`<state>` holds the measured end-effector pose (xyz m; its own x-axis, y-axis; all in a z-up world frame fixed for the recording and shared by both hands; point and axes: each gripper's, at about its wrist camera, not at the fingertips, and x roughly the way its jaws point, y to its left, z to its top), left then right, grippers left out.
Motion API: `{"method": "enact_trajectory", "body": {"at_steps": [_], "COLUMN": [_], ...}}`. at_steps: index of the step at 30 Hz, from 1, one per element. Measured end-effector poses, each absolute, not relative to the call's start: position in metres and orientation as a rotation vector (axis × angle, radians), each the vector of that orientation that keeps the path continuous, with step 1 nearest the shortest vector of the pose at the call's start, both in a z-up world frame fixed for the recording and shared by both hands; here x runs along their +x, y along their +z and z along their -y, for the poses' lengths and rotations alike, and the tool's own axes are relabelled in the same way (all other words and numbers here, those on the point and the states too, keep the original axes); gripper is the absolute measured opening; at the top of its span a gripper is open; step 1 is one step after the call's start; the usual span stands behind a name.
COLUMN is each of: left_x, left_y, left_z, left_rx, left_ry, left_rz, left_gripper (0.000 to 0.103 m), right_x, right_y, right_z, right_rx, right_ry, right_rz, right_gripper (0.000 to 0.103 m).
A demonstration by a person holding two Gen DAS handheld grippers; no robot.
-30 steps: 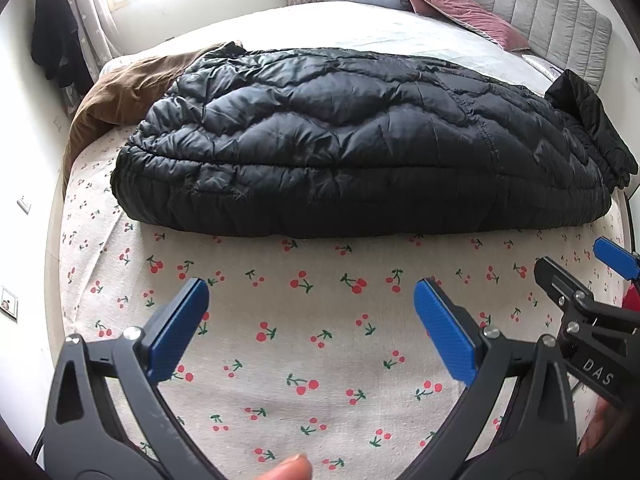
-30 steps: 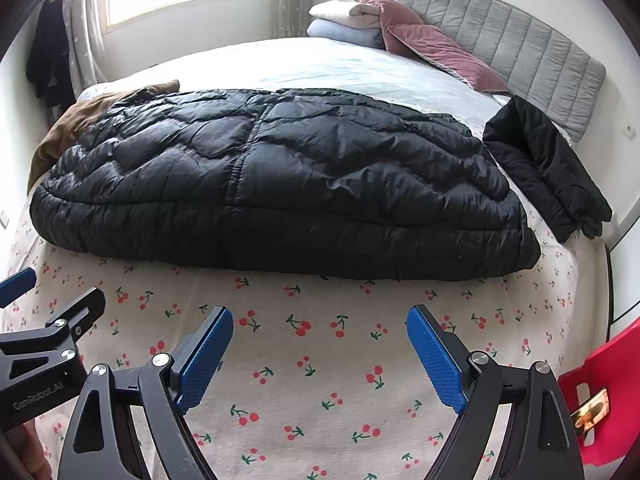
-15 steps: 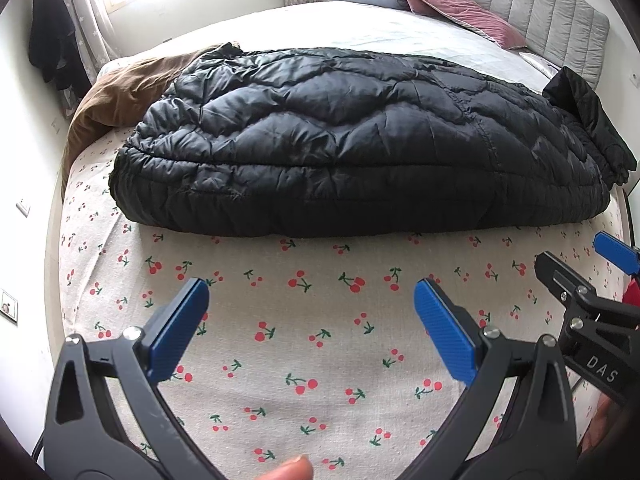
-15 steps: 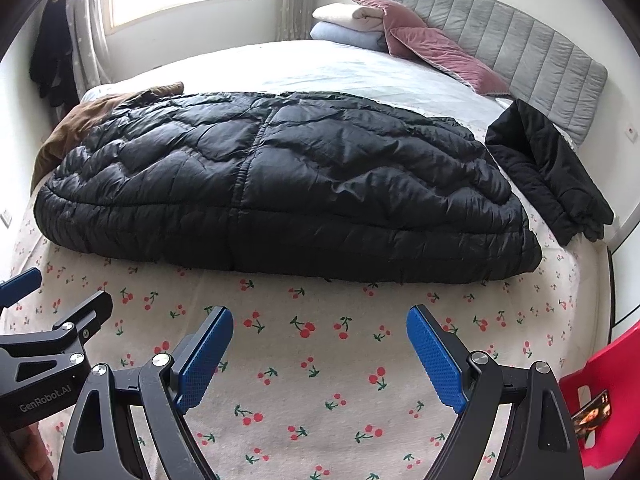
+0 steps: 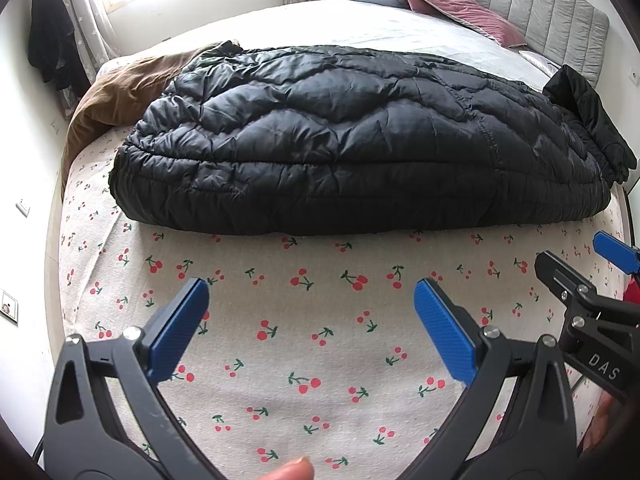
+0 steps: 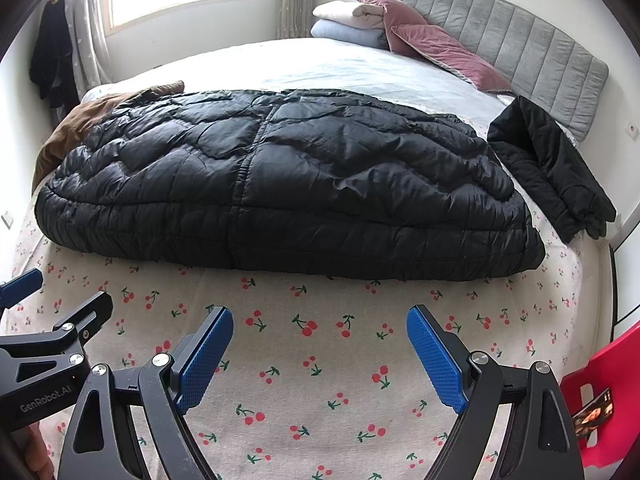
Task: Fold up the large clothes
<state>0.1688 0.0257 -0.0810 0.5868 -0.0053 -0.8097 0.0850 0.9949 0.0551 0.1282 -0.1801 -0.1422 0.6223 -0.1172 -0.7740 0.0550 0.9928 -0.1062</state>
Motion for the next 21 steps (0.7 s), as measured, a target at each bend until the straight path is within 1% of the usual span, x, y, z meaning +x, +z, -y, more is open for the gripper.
{"method": "enact_trajectory", "body": {"at_steps": [21], "left_x": [0.1753], "left_y": [-0.0869], "left_z": [-0.0342], "left_rx": [0.084], "left_ry": [-0.04], "left_rz": [-0.963], "left_gripper": [0.102], "right_x": [0.1312], "right_y": [-0.147], "right_z": [0.1774], "right_rx": [-0.07], "right_ry": [-0.097], "right_rz": [-0.909], "right_gripper": [0.09]}}
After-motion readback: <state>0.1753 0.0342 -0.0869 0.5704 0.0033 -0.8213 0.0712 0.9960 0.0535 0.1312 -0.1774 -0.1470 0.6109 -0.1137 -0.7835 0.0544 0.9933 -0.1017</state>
